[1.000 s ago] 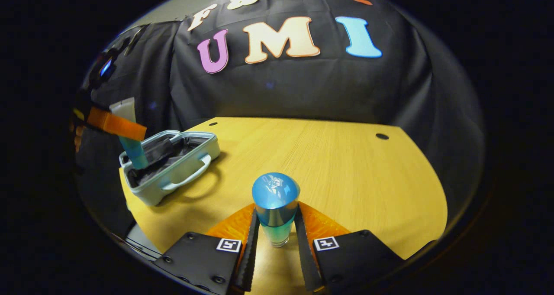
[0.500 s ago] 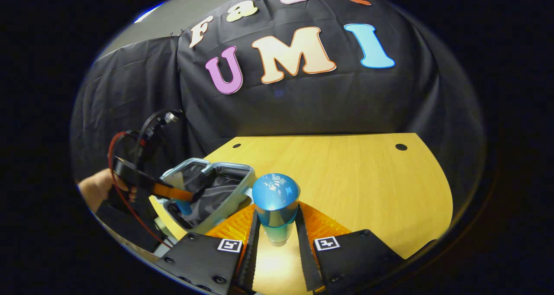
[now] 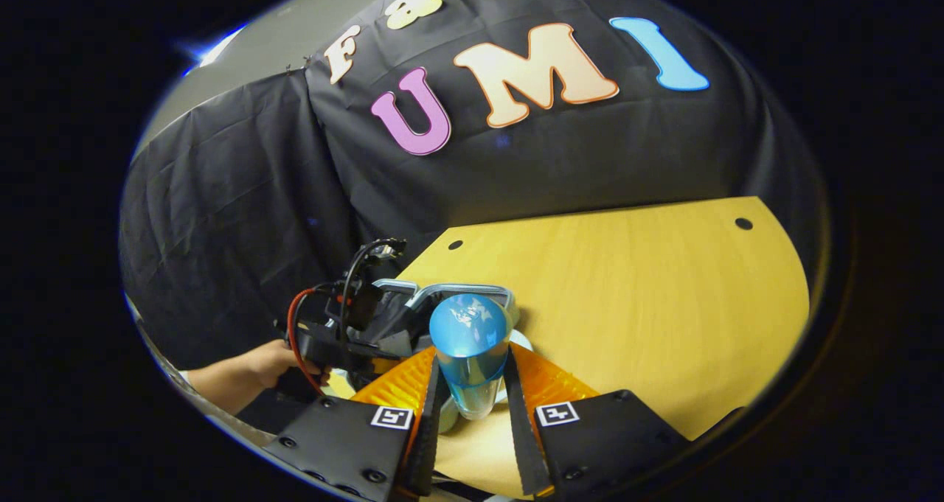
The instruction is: First open the suitcase, pack the skin care products into it, and then close the suitcase.
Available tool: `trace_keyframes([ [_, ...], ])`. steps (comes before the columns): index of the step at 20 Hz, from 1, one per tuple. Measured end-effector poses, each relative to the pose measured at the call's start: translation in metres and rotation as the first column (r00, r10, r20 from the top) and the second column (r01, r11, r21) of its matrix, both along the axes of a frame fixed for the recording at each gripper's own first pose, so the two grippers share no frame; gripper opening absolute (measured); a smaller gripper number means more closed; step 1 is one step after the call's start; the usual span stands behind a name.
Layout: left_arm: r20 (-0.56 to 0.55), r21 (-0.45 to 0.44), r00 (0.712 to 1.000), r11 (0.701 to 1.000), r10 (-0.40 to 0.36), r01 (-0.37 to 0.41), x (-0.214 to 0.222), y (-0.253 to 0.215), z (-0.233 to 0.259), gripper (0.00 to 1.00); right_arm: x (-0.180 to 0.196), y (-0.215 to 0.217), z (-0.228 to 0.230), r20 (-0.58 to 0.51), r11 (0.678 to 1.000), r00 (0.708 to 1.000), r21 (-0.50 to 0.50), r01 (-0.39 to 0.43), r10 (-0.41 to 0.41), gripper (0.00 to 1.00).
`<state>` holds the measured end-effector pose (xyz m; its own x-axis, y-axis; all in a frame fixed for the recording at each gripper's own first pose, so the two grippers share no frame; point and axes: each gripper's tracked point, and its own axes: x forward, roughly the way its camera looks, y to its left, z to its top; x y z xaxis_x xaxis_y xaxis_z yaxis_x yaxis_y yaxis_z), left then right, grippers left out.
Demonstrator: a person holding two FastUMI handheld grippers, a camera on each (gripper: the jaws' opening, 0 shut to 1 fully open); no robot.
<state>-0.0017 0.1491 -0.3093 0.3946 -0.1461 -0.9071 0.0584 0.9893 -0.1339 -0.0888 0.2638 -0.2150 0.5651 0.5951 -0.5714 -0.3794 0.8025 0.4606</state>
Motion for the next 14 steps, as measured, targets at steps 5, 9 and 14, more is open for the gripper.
trace_keyframes([
  [5, 0.022, -0.050, 0.999, 0.998, -0.040, 0.041, 0.015, -0.003, -0.009, 0.22, -0.007, 0.044, -0.023, -0.070, 0.999, 0.997, -0.024, -0.030, 0.029, 0.43],
  [9, 0.135, -0.100, 0.990, 0.993, -0.047, 0.061, 0.032, 0.000, 0.020, 0.79, -0.011, 0.077, -0.044, -0.106, 0.997, 0.992, -0.042, -0.067, 0.063, 0.46],
  [14, 0.273, -0.110, 0.962, 0.994, 0.008, 0.022, 0.047, 0.044, 0.066, 0.78, -0.031, 0.108, -0.083, -0.188, 0.988, 0.976, -0.087, -0.124, 0.106, 0.49],
])
